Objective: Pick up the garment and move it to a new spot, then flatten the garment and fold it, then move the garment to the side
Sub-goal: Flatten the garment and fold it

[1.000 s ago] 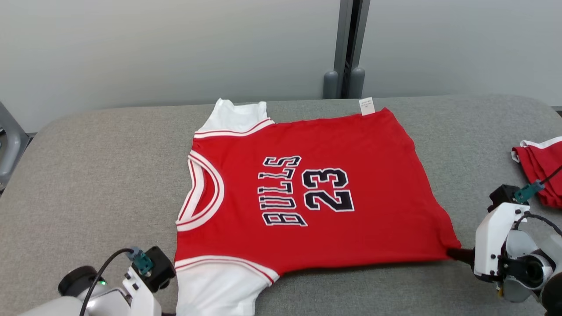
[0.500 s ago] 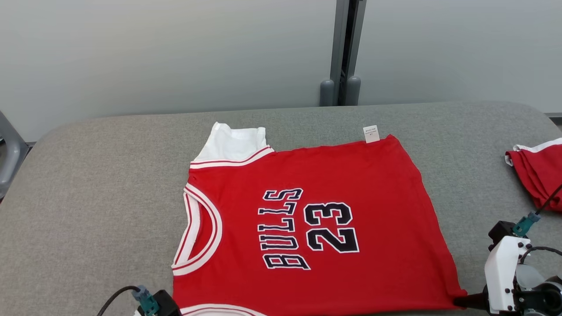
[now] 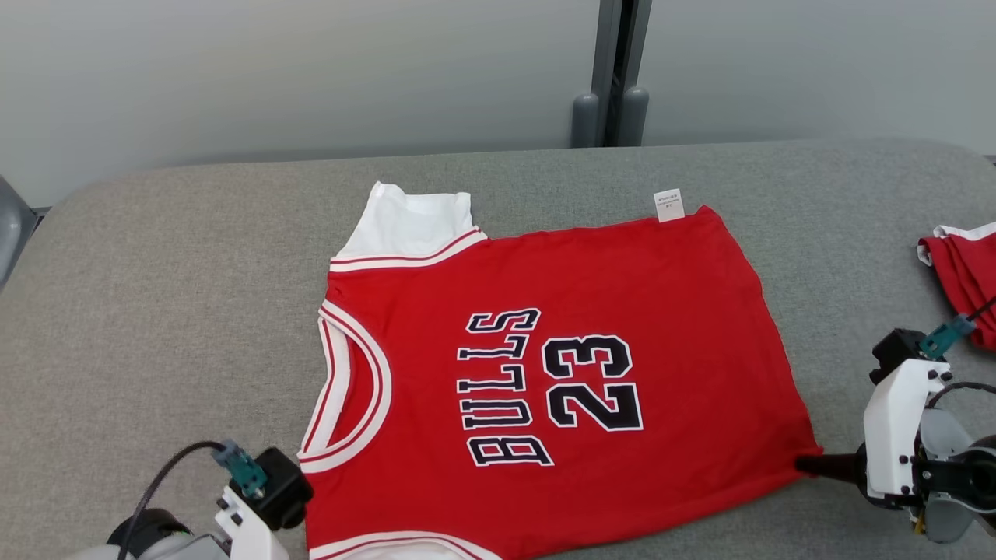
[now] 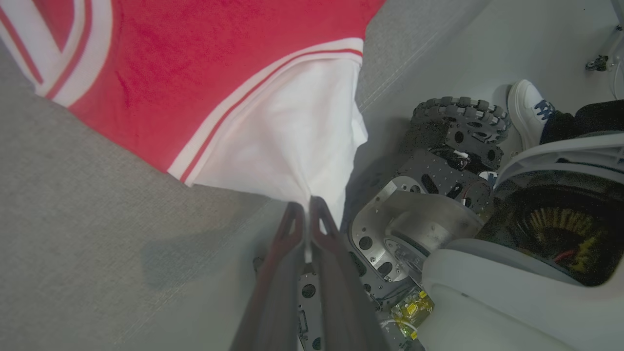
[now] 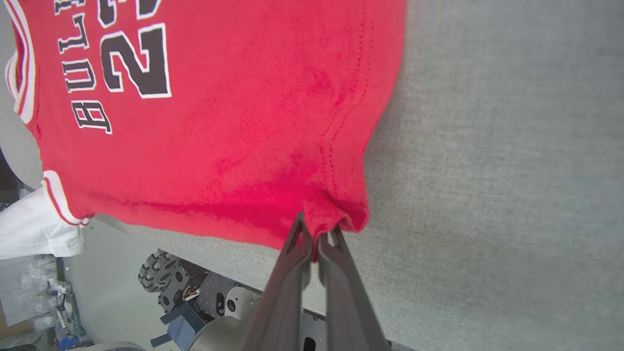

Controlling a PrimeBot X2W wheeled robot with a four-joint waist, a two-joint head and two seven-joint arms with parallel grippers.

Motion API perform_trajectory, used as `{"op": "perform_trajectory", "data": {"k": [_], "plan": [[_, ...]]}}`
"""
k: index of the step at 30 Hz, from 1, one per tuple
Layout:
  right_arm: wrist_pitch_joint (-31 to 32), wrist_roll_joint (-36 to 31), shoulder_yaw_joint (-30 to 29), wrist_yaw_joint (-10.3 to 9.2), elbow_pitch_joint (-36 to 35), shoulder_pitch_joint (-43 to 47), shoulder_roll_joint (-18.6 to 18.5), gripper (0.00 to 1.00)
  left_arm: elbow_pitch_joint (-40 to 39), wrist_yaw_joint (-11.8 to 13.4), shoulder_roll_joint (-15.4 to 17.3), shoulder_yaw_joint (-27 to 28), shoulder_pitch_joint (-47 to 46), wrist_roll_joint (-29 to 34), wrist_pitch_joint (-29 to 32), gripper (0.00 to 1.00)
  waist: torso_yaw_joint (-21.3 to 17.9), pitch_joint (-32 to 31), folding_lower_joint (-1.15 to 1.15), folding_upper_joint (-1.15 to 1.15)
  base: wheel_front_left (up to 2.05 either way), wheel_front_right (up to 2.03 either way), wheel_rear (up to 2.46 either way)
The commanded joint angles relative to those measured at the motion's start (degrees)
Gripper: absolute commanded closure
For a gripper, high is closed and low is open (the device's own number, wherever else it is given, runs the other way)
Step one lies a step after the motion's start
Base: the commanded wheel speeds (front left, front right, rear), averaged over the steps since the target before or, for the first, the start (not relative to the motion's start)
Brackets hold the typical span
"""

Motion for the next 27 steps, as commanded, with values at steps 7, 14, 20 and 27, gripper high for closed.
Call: {"op": "perform_trajectory", "data": {"k": [7,14,20,27], "plan": [[-2.10,-1.37,-2.96,-0.03,0.13,-3.28,1.20,1.00,2.00,-0.11,-1.67,5.67,-2.91,-5.81,-3.86,1.00,0.40,3.11,0.00,0.00,0.00,0.00,0.00],[-4.22,-2.03,-4.88,-0.03,1.87,-4.41,3.32,1.00,6.05,-1.33,-4.25,10.65,-4.32,-8.81,-10.07,1.00,0.64,4.29,0.00,0.00,0.00,0.00,0.00],[-6.64,-2.35,-6.79,-0.03,4.36,-5.18,5.12,1.00,11.78,-2.11,-7.14,12.87,-5.37,-6.77,-15.77,1.00,0.88,5.16,0.00,0.00,0.00,0.00,0.00],[-9.16,-3.17,-7.78,-0.02,6.40,-6.07,6.62,1.00,16.94,-2.70,-9.80,13.92,-6.36,-4.89,-19.66,1.00,0.95,5.94,0.00,0.00,0.00,0.00,0.00]]}}
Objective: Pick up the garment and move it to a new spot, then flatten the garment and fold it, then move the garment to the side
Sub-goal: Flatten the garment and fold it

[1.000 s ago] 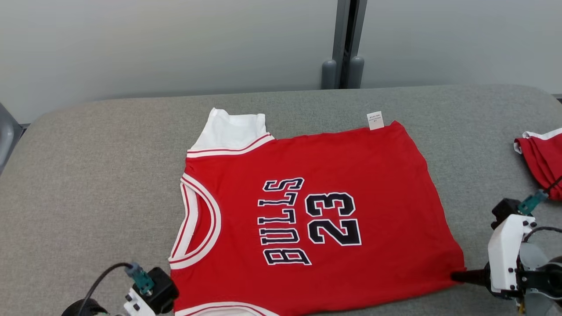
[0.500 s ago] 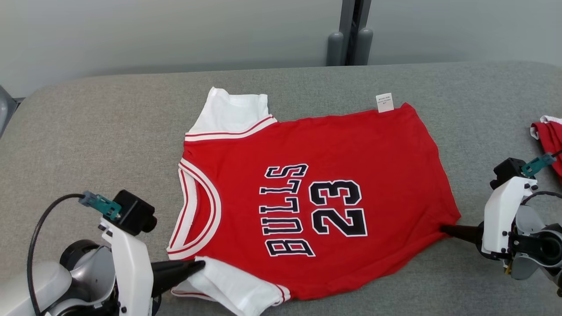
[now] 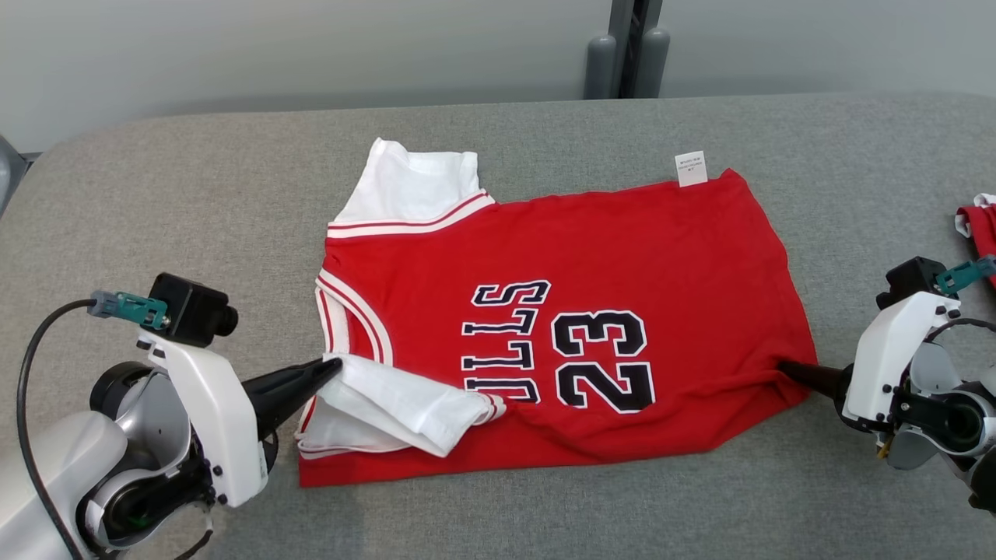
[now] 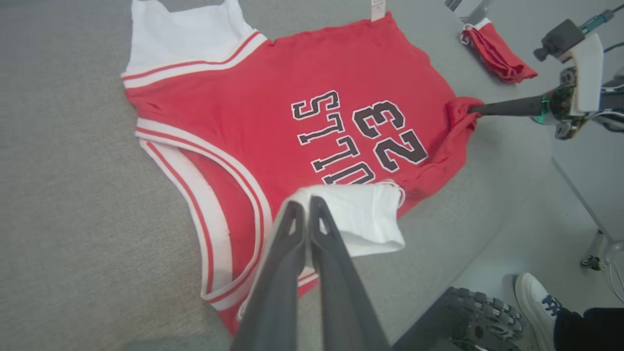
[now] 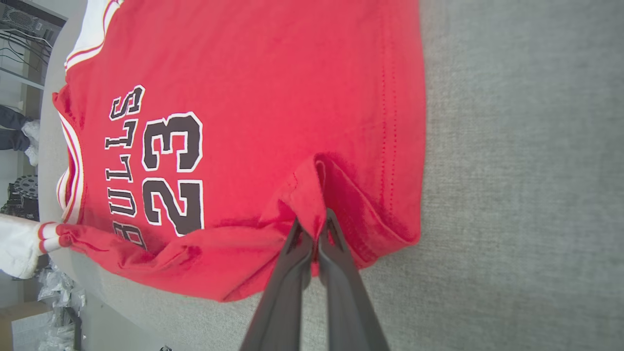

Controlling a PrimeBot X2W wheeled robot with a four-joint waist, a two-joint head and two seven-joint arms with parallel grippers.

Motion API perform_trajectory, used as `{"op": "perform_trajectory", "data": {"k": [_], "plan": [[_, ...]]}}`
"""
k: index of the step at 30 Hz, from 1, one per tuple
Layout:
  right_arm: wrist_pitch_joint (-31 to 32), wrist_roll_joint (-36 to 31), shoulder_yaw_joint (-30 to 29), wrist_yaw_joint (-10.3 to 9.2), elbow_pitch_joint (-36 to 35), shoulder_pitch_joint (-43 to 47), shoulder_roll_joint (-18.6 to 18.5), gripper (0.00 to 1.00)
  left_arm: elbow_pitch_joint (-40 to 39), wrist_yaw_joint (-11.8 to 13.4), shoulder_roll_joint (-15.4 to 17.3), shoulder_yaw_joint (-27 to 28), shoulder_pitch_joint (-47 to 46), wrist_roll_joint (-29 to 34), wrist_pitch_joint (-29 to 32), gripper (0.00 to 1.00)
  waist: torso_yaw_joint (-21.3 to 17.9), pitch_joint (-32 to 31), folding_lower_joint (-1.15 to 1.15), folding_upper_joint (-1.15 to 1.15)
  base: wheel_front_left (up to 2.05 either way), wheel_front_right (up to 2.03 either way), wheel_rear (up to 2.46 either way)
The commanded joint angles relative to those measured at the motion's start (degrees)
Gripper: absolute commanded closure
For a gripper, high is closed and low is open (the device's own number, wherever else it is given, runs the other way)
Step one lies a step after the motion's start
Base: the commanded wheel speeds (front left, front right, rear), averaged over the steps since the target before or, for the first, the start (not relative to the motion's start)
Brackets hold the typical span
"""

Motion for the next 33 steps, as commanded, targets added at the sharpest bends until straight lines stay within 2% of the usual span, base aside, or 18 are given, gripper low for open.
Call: {"op": "perform_trajectory", "data": {"k": [1,7,20,21,22,24,25,26,27,28,33], "plan": [[-0.61,-0.37,-0.15,-0.03,0.38,-0.56,0.06,1.00,0.89,-0.14,-0.39,0.38,-0.86,0.38,-0.65,1.00,0.01,0.15,0.00,0.00,0.00,0.00,0.00],[-3.09,-1.40,-0.71,-0.03,1.98,-0.86,0.91,1.00,5.04,-0.48,-2.21,0.29,-1.60,1.99,-2.27,1.00,0.01,0.81,0.00,0.00,0.00,0.00,0.00],[-6.17,-1.53,-1.35,-0.03,4.00,-1.03,2.15,1.00,11.34,0.69,-5.18,-0.38,-2.94,4.56,-4.17,1.00,0.12,1.73,0.00,0.00,0.00,0.00,0.00],[-6.80,-1.55,-1.59,-0.03,4.31,-1.22,2.26,0.67,11.83,0.75,-5.57,-0.45,-3.12,4.71,-4.29,1.00,0.14,1.83,0.00,0.00,0.00,0.00,0.00],[-7.24,-1.53,-1.80,-0.03,4.52,-1.37,2.55,0.00,12.39,0.97,-5.97,-0.48,-3.34,4.98,-4.46,1.00,0.16,1.93,0.00,0.00,0.00,0.00,0.00],[-8.54,-1.38,-2.26,-0.03,4.57,-1.65,3.11,0.00,13.53,1.53,-6.74,-0.33,-3.63,5.26,-5.06,1.00,0.16,2.10,0.00,0.00,0.00,0.00,0.00],[-9.03,-1.13,-2.53,-0.03,4.64,-1.58,3.33,0.00,14.22,1.78,-7.18,-0.25,-3.72,5.45,-5.34,0.83,0.13,2.17,0.00,0.00,0.00,0.00,0.00],[-9.28,-1.20,-2.50,-0.03,4.86,-1.60,3.35,0.00,14.92,2.40,-7.61,-0.11,-3.78,5.63,-5.76,0.55,0.11,2.23,0.00,0.00,0.00,0.00,0.00],[-9.83,-1.72,-2.35,-0.02,4.84,-1.83,3.35,0.00,15.67,2.96,-8.03,0.04,-3.88,5.78,-6.21,0.04,0.08,2.29,0.00,0.00,0.00,0.00,0.00],[-10.37,-2.05,-2.34,-0.03,5.08,-1.92,3.39,0.00,16.56,3.71,-8.51,0.27,-3.97,5.94,-6.60,0.00,0.04,2.32,0.00,0.00,0.00,0.00,0.00],[-15.43,-2.72,-3.53,-0.03,6.47,-1.96,3.88,0.00,20.12,6.69,-11.35,2.59,-4.33,5.74,-11.33,0.00,-0.14,2.18,0.00,0.00,0.00,0.00,0.00]]}}
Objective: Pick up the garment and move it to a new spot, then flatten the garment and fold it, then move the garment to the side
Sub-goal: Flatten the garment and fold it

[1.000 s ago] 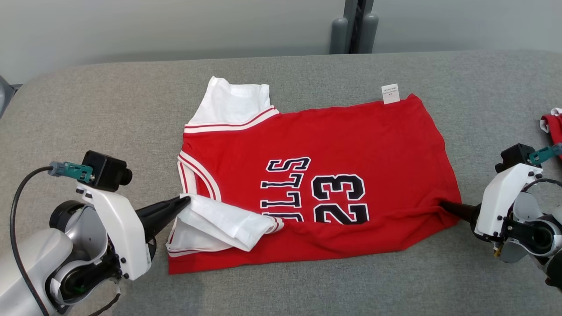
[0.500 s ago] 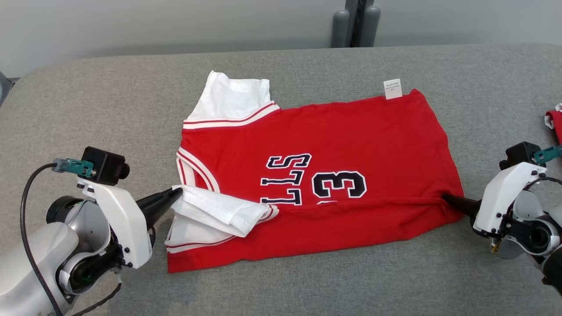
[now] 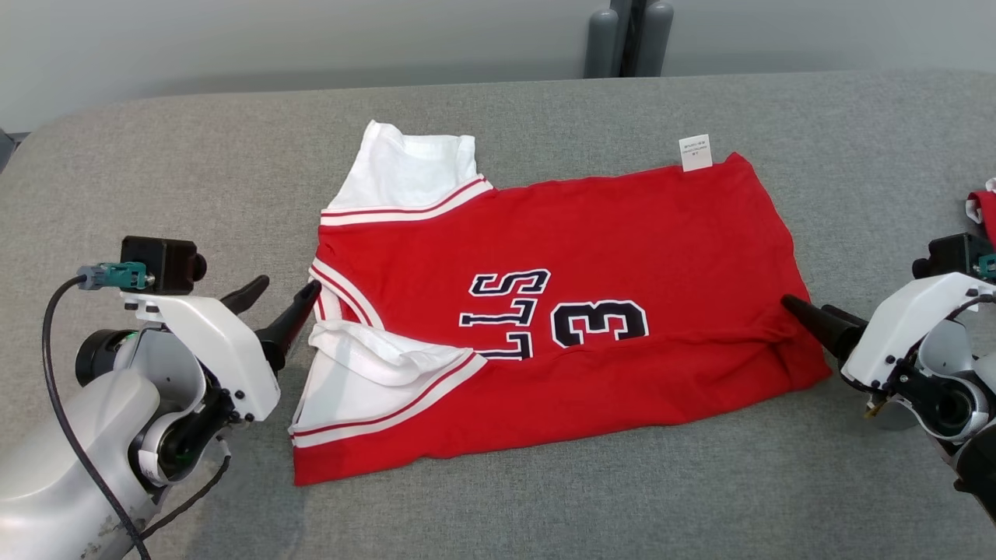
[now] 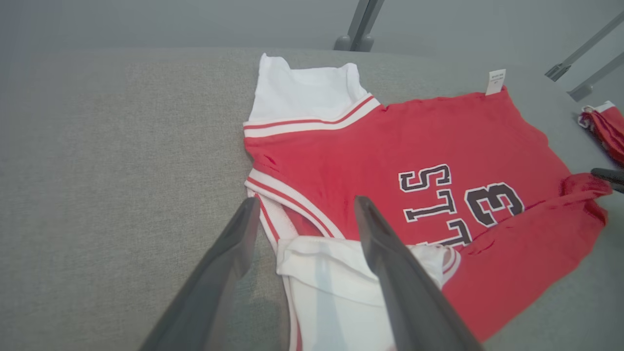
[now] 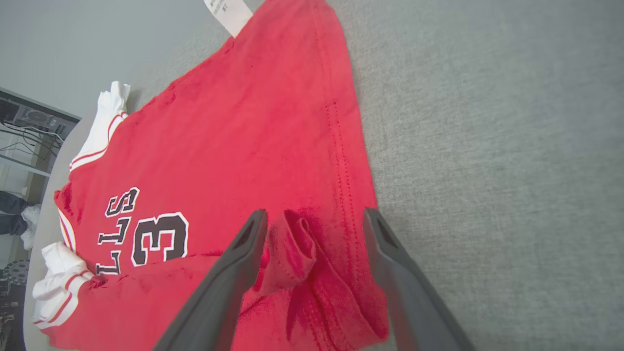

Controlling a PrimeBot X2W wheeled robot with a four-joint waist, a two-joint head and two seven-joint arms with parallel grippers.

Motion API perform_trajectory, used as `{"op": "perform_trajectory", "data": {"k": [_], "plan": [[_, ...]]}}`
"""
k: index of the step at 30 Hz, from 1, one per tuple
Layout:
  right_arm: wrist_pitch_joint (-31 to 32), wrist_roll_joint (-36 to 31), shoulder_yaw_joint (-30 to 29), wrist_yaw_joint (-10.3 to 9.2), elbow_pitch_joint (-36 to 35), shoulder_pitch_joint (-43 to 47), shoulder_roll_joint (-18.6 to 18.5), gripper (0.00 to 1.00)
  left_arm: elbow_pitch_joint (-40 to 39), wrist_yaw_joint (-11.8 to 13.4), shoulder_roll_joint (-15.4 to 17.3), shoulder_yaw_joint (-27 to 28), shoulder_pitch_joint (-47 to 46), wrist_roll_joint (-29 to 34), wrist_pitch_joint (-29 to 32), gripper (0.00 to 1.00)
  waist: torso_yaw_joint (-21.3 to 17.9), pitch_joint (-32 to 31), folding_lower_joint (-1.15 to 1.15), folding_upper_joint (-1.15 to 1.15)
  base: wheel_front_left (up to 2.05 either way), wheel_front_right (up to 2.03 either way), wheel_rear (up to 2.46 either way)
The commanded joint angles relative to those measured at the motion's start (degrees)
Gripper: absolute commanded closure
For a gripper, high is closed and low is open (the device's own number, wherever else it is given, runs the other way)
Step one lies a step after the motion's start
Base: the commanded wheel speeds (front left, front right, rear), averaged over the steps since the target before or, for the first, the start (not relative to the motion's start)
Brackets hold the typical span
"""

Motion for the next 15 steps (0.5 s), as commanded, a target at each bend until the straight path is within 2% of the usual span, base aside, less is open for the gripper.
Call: {"op": "perform_trajectory", "data": {"k": [1,4,8,9,12,15], "plan": [[-2.02,-0.79,-0.29,-0.01,0.07,-0.24,0.07,0.00,0.75,0.57,-0.58,0.68,-0.55,0.01,-1.48,0.00,-0.09,-0.18,0.00,0.00,0.00,0.00,0.00],[-8.23,-2.08,-1.13,-0.01,-0.74,0.14,-0.38,0.00,2.19,2.12,-1.61,2.01,-0.04,1.20,-5.88,0.00,-0.22,-0.74,0.00,0.00,0.00,0.00,0.00],[-17.91,-5.96,-0.78,-0.01,-2.32,1.60,-1.41,0.00,2.97,5.77,-3.65,4.71,1.73,2.44,-14.46,0.00,-0.53,-1.98,0.00,0.00,0.00,0.00,0.00],[-17.91,-5.96,-0.78,-0.01,-2.32,1.60,-1.41,0.00,2.97,5.77,-3.65,4.71,1.73,2.44,-14.46,0.00,-0.53,-1.98,0.00,0.00,0.00,0.00,0.00],[-25.23,-9.18,-0.32,-0.01,-3.04,3.27,-2.01,0.00,2.26,8.10,-5.13,7.21,4.25,2.73,-19.54,0.00,-0.76,-3.24,0.00,0.00,0.00,0.00,0.00],[-29.45,-13.18,-1.15,-0.01,-3.40,4.71,-2.32,0.00,1.06,10.30,-6.80,9.57,7.50,5.12,-21.21,0.00,-1.04,-4.52,0.00,0.00,0.00,0.00,0.00]]}}
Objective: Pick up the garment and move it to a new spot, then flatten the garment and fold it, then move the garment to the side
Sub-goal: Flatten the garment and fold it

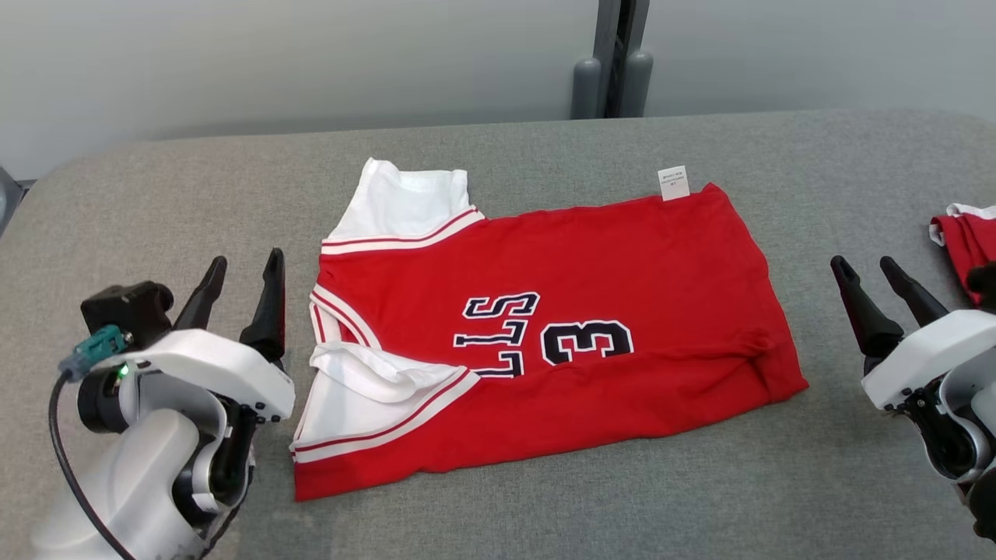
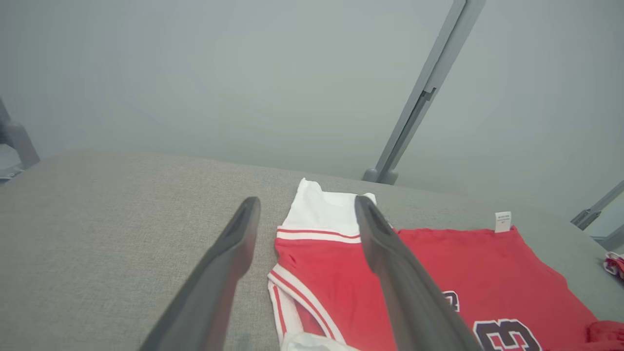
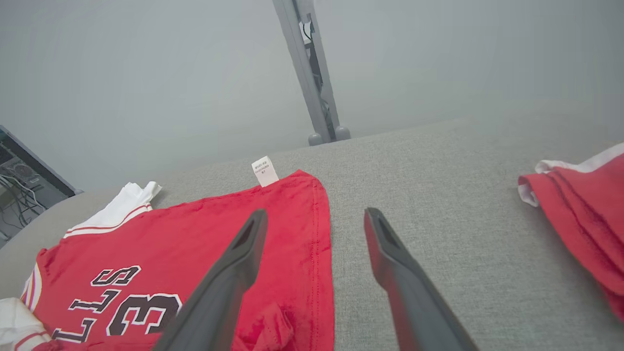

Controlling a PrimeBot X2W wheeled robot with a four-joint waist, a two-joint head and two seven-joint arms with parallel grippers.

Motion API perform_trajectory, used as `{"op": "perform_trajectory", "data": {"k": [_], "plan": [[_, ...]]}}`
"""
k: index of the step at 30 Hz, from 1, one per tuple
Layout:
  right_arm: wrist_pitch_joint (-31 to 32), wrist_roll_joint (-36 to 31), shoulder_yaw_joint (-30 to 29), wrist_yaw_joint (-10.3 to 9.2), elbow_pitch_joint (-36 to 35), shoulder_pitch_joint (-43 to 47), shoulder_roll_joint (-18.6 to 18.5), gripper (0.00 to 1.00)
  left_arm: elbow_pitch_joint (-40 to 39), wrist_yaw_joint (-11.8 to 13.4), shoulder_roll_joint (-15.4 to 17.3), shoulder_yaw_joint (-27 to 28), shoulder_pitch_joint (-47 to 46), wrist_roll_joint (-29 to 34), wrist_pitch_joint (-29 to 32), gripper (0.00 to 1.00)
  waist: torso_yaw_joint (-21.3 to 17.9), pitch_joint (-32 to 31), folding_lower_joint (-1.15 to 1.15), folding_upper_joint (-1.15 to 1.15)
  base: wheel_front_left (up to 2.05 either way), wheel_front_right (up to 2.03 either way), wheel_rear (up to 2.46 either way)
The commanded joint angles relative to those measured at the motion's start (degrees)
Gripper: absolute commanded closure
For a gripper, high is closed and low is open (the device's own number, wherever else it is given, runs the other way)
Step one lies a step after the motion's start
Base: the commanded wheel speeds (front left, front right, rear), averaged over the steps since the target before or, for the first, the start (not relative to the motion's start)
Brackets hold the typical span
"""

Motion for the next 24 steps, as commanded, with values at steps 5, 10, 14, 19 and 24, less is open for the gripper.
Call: {"op": "perform_trajectory", "data": {"k": [5,10,14,19,24], "plan": [[-0.84,-11.16,-9.59,-0.01,-3.98,4.68,1.29,0.00,-4.31,2.12,-3.93,9.20,8.04,8.75,-0.38,0.00,-0.75,-2.02,0.00,0.00,0.00,0.00,0.00],[-0.82,-24.77,-22.41,-0.01,-11.22,14.21,6.45,0.00,-7.04,1.54,-9.35,18.05,17.02,19.28,-0.37,0.00,-1.10,-3.65,0.00,0.00,0.00,0.00,0.00],[-0.82,-32.42,-29.56,-0.01,-16.15,21.27,10.94,0.00,-7.81,-0.21,-13.81,23.16,22.77,26.52,-0.38,0.00,-0.91,-4.75,0.00,0.00,0.00,0.00,0.00],[-0.73,-37.53,-35.37,-0.01,-19.85,26.86,15.59,0.00,-4.99,-3.46,-18.55,26.78,27.71,32.10,-0.39,0.00,-0.72,-5.68,0.00,0.00,0.00,0.00,0.00],[-0.73,-39.71,-37.27,-0.01,-21.02,28.96,17.77,0.00,0.03,-5.84,-21.37,28.82,29.77,35.15,-0.39,0.00,-0.95,-6.12,0.00,0.00,0.00,0.00,0.00]]}}
